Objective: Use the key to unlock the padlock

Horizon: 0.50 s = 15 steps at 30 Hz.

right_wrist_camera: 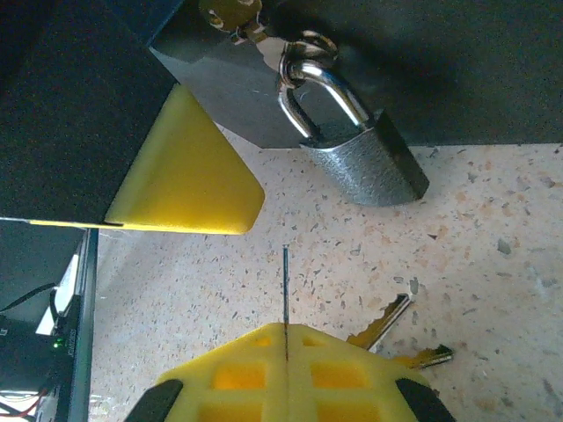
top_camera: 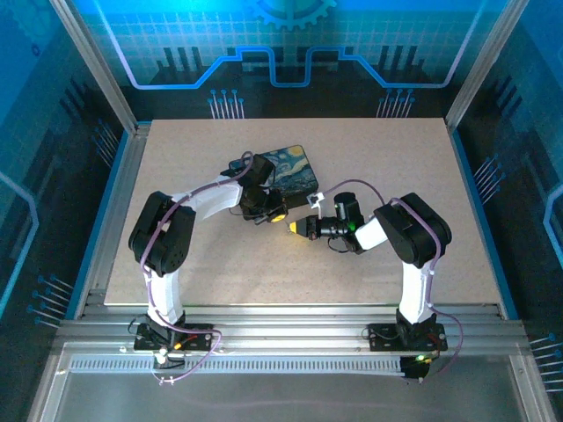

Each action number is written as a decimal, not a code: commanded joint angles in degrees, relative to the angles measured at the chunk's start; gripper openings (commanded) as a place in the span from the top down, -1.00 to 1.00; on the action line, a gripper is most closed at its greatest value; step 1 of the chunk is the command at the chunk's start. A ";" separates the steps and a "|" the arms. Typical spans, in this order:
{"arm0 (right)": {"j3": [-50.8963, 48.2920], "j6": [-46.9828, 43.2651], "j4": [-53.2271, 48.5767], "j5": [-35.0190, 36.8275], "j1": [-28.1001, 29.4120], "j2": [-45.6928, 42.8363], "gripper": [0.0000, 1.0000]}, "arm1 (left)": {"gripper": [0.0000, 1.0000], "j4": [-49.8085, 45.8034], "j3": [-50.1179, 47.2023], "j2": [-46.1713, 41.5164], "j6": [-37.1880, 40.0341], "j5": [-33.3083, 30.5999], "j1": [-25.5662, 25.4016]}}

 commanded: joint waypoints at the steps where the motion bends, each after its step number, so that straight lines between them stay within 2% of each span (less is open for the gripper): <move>1: 0.41 -0.73 0.83 0.55 0.68 1.15 1.00 | 0.91 -2.05 -1.48 -1.05 -1.28 1.70 0.76; 4: -0.09 -1.45 -1.93 1.04 0.10 0.11 1.00 | 0.83 -2.62 -1.54 -1.90 0.19 0.25 0.72; 9: -1.72 -2.48 -6.32 0.69 -2.32 -3.37 1.00 | 0.38 0.05 -4.50 -3.60 -0.45 -3.51 -0.20; 12: -1.82 -4.99 -12.71 1.23 -3.62 -6.37 1.00 | 0.14 2.21 -5.21 -3.70 -1.38 -7.53 -1.95; 15: -2.38 -7.26 -17.71 1.56 -5.24 -9.48 1.00 | -0.05 2.05 -4.11 -2.97 -1.81 -15.38 -4.69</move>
